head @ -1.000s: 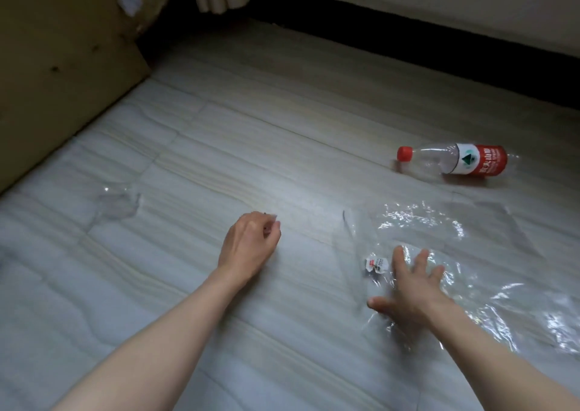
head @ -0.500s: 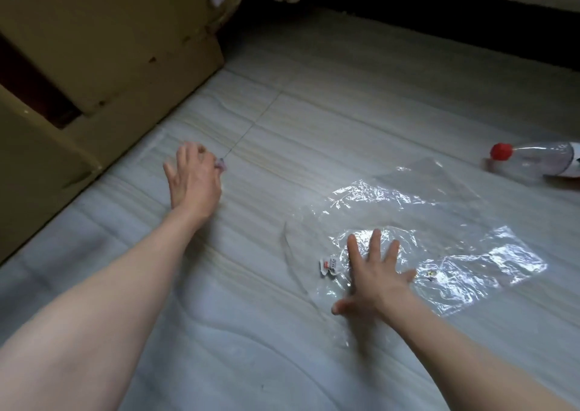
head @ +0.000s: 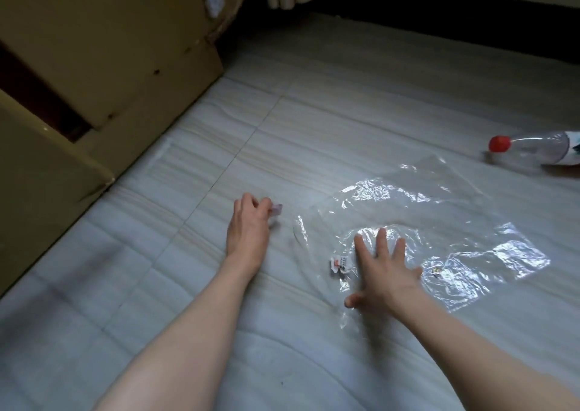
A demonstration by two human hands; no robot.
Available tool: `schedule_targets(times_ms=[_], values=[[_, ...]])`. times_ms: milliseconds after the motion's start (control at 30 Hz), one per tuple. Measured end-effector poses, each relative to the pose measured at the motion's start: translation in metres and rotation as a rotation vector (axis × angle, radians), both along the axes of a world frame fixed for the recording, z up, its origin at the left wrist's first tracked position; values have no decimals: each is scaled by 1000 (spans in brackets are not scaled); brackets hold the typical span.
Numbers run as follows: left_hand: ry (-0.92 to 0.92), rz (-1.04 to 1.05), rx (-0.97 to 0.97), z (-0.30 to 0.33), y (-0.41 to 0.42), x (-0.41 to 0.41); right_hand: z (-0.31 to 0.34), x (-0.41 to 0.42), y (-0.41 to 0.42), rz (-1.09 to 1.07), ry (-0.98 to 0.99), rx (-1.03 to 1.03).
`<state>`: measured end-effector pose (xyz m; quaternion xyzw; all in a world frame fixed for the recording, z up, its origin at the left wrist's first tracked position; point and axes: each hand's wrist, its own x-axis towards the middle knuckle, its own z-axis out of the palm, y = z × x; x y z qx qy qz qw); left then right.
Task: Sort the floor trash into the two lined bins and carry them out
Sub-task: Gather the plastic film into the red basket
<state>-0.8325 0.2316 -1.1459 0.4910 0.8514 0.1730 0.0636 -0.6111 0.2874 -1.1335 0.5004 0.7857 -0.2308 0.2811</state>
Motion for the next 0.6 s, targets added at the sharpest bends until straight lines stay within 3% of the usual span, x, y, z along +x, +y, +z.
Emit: schedule_targets(times_ms=[233, 433, 600], values=[[-15, -18, 130, 38, -7, 48, 5, 39, -48, 192, 27, 81], [-41, 35, 287, 70, -19, 86, 44, 68, -41, -29, 373, -24], [-143, 17, 428, 104, -25, 117, 99, 105, -26, -100, 420, 108]])
